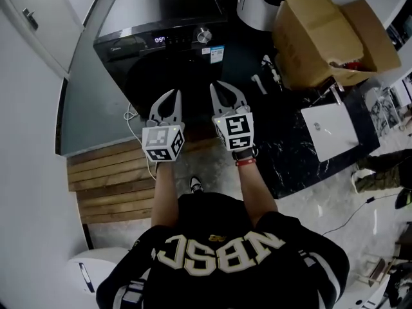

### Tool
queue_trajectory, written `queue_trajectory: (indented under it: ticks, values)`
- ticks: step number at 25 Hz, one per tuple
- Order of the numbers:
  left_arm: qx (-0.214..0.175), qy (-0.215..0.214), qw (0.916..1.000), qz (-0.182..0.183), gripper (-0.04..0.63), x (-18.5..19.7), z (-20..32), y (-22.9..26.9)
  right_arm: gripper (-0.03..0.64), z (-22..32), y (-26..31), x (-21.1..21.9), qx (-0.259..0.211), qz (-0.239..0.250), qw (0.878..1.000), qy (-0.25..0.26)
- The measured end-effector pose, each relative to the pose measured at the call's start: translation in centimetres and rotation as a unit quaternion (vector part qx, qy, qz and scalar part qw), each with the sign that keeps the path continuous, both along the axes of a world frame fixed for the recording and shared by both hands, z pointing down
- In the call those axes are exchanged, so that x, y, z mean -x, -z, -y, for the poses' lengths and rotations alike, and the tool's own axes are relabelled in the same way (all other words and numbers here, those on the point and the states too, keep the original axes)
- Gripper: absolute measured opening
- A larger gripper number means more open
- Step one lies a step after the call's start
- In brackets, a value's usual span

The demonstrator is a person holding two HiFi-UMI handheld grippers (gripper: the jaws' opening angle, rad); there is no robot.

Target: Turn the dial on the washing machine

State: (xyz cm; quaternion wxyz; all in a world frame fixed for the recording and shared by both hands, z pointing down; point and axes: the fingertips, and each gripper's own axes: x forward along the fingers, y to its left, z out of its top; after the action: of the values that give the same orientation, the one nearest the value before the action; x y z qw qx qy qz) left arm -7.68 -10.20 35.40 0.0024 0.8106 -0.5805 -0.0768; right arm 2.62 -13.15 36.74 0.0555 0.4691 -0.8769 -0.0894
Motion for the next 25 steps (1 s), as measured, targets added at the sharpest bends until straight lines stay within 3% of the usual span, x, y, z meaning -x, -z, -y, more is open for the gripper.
queue_trajectory:
  ticks: [12,19,25]
  values:
    - [0.021,-0.016,0.9996,-0.004,0.009,3.5,9.3,-1.5,0.046,10.0,-1.2,2.7,0.009,-0.018,1.0,-0.019]
    - [0.034,-0.014,0.9993,-0.002,0.009,3.4,13.8,-2.7,0.072,15.2,-1.7,2.9,0.015,-0.039,0.999,-0.005]
    - [0.035,-0.015,0.9993,-0.002,0.009,2.8,17.1,-2.9,0.127,19.4,-1.8,3.4,-0.001,-0.087,0.996,0.01]
